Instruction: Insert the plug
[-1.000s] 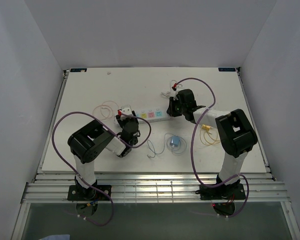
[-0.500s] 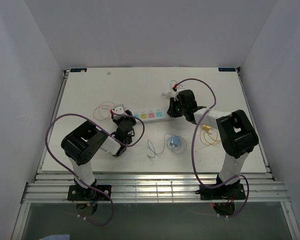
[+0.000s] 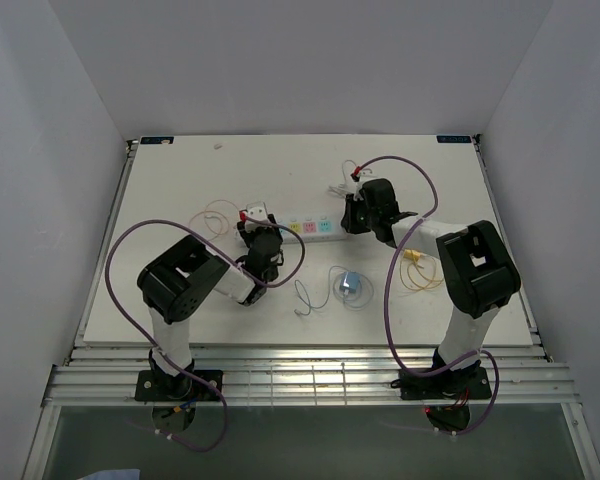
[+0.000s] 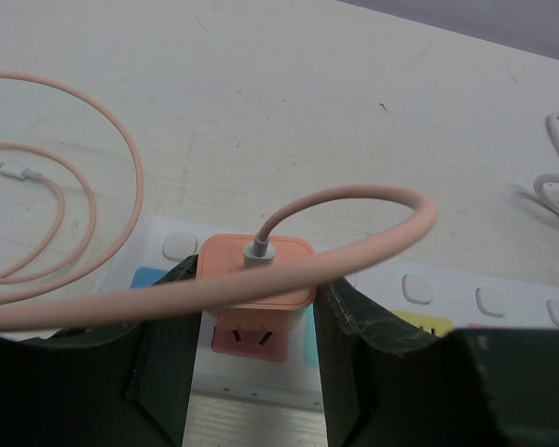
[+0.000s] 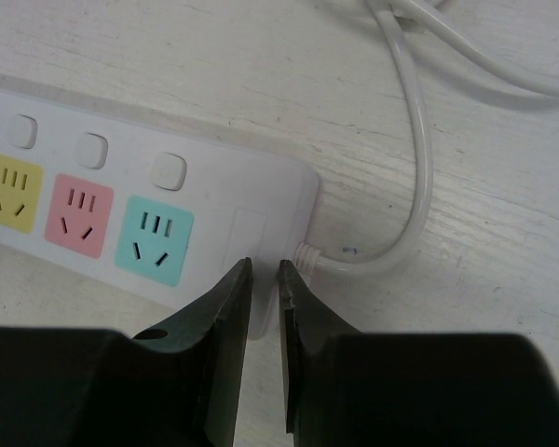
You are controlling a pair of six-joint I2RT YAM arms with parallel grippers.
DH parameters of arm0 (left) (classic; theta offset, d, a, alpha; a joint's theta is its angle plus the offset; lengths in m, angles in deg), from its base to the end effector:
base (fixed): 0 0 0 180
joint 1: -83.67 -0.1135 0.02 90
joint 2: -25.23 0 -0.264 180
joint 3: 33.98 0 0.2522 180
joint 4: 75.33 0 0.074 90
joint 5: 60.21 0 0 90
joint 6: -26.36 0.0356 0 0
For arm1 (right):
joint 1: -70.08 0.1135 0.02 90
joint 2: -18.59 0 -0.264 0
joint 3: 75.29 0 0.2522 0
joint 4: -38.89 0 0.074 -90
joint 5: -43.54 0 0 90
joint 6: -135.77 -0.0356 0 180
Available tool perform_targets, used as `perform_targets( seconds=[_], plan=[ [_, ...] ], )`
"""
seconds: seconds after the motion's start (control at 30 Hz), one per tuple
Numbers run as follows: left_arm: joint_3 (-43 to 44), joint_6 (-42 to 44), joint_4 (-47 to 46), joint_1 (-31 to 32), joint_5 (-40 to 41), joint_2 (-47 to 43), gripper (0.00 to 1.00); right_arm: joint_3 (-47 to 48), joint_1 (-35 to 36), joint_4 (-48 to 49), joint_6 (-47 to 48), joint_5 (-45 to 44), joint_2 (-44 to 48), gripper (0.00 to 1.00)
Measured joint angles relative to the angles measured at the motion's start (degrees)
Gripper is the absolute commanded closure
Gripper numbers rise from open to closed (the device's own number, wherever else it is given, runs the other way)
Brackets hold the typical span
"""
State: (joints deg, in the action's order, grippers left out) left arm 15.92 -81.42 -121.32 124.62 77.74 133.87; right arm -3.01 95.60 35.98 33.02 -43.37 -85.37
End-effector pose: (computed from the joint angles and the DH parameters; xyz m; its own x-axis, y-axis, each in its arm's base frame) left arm 0.2671 -0.1968 0.1265 -0.1257 -0.1617 -0.9788 -0.1538 0.9779 -0.1418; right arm 0.3498 0.1691 0.1751 -0.6035 -0.0439 -0.7962 -0.3456 0.9142 0.2115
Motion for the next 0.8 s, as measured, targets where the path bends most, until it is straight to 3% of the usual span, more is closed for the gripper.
perform_targets(
  seconds=[0.33,0.8],
  plan=[
    [8.9,1.7,12.2,0.4,2.3,2.6,1.00,-0.1,-0.6,0.0,1.2,-1.2,0.2,0.78],
    [7.3,-0.2,13.6,0.1,0.1,1.1,1.00,-0.2,-0.8,0.0,1.2,-0.8,0.2,0.78]
  ],
)
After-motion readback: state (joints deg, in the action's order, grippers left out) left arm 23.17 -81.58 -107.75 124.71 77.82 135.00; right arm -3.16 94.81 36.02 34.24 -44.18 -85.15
